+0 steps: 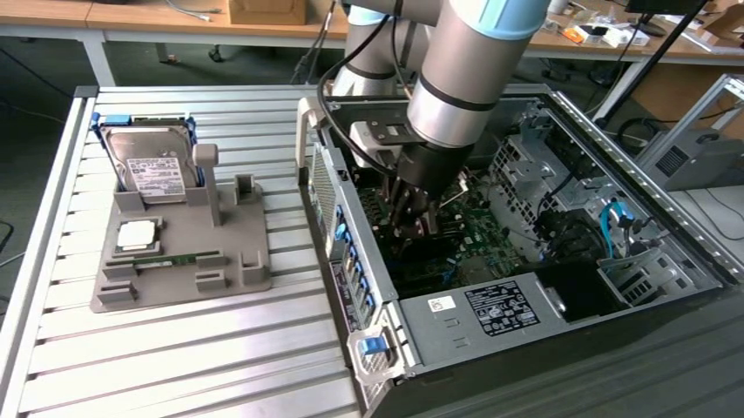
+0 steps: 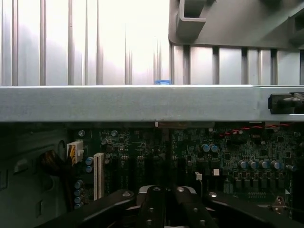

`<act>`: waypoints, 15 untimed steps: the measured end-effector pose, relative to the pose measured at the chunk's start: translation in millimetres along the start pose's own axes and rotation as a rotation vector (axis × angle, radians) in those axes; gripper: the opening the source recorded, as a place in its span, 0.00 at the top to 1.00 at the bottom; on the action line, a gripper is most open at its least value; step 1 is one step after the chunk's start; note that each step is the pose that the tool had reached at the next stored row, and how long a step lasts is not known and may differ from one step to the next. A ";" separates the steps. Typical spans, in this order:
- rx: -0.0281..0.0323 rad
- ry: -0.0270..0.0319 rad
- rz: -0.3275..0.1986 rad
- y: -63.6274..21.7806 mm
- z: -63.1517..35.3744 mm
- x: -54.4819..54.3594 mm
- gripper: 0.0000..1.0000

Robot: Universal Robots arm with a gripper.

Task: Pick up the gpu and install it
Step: 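Press down on the gpu until it lock into place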

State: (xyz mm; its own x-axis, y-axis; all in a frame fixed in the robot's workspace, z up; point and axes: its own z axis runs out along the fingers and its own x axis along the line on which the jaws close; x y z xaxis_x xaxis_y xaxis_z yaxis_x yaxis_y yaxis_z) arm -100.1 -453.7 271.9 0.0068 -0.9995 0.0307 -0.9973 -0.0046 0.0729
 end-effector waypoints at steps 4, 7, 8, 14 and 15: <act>0.0004 -0.0006 -0.001 1.2 0.5 4.8 0.89; 0.0012 -0.0016 -0.004 1.4 1.3 6.6 0.89; 0.0009 -0.0009 -0.005 1.3 0.9 6.6 0.89; 0.0003 -0.0009 -0.006 1.3 0.0 7.3 0.89; 0.0003 -0.0009 -0.006 1.4 -1.7 7.5 0.89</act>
State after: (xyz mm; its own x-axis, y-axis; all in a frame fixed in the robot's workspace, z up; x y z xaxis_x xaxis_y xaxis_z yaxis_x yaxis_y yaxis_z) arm -101.3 -461.2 273.9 0.0132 -0.9995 0.0293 -0.9973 -0.0110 0.0728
